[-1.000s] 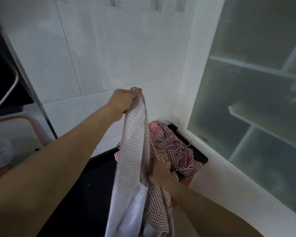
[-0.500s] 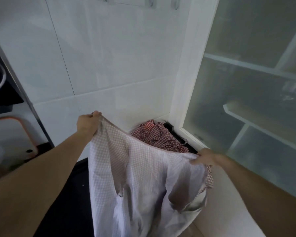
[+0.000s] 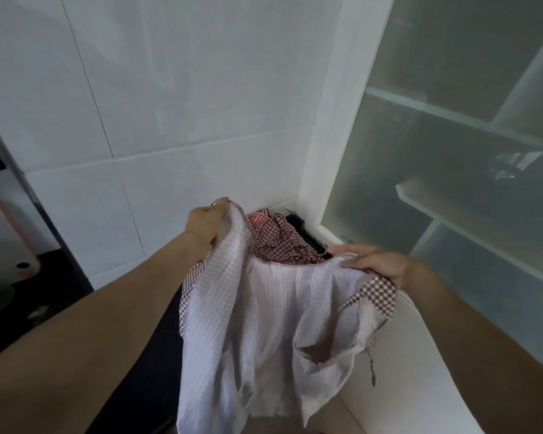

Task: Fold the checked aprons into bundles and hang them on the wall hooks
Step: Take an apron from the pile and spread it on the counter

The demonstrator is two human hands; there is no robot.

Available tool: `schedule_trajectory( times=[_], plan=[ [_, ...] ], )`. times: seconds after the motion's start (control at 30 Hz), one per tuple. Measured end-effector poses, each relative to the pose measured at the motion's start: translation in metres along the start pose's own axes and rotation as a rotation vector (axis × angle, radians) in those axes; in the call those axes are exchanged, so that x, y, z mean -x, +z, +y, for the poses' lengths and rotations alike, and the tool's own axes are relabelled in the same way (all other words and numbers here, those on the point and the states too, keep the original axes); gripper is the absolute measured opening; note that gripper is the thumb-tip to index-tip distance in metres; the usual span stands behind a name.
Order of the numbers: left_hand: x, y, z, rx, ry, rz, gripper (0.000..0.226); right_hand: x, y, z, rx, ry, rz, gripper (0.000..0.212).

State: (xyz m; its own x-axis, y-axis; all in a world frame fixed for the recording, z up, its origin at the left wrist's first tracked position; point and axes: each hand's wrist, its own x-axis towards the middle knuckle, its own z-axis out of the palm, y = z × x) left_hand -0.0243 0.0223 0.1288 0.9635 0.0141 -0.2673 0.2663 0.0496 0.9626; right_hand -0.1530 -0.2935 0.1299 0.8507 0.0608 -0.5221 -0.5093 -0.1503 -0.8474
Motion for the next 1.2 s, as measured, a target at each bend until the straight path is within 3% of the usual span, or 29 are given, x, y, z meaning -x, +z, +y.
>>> schedule_trajectory(
  times=[0.07, 0.17, 0.27, 0.33, 0.43, 0.53, 0.63, 0.73, 0.8, 0.9, 1.03, 1.2],
  plan=[
    [0.008, 0.014, -0.01, 0.094, -0.02, -0.093, 0.032, -0.008, 0.011, 0.002, -0.211, -0.123, -0.029, 0.061],
    [0.027, 0.037, -0.035, 0.223, -0.1, -0.256, 0.03, -0.01, 0.039, 0.004, -0.331, -0.241, -0.133, 0.068],
    [0.046, 0.051, -0.062, 0.233, -0.152, -0.405, 0.036, -0.013, 0.059, 0.011, -0.421, -0.271, -0.231, 0.081],
    [0.058, 0.054, -0.074, 0.247, -0.176, -0.466, 0.041, -0.014, 0.065, 0.017, -0.453, -0.278, -0.252, 0.076],
    [0.067, 0.049, -0.085, 0.261, -0.162, -0.466, 0.051, -0.009, 0.071, 0.022, -0.363, -0.231, -0.2, 0.058],
    [0.07, 0.045, -0.093, 0.287, -0.137, -0.407, 0.064, -0.006, 0.078, 0.027, -0.116, -0.169, -0.127, 0.043],
    [0.072, 0.045, -0.104, 0.287, -0.118, -0.27, 0.041, -0.006, 0.087, 0.035, 0.028, -0.011, -0.194, 0.032],
    [0.076, 0.041, -0.116, 0.268, -0.105, -0.247, 0.034, -0.003, 0.094, 0.041, -0.103, 0.052, -0.295, 0.022],
    [0.08, 0.038, -0.124, 0.282, -0.186, -0.367, 0.04, -0.005, 0.1, 0.043, -0.334, 0.028, -0.207, 0.02],
    [0.083, 0.035, -0.13, 0.246, -0.27, -0.495, 0.035, -0.013, 0.103, 0.047, -0.499, 0.024, -0.06, 0.038],
    [0.078, 0.023, -0.133, 0.263, -0.264, -0.474, 0.037, -0.012, 0.106, 0.049, -0.7, 0.01, -0.135, 0.062],
    [0.088, 0.019, -0.137, 0.191, -0.184, -0.619, 0.046, -0.017, 0.133, 0.053, -0.764, -0.08, 0.099, 0.05]
  ],
)
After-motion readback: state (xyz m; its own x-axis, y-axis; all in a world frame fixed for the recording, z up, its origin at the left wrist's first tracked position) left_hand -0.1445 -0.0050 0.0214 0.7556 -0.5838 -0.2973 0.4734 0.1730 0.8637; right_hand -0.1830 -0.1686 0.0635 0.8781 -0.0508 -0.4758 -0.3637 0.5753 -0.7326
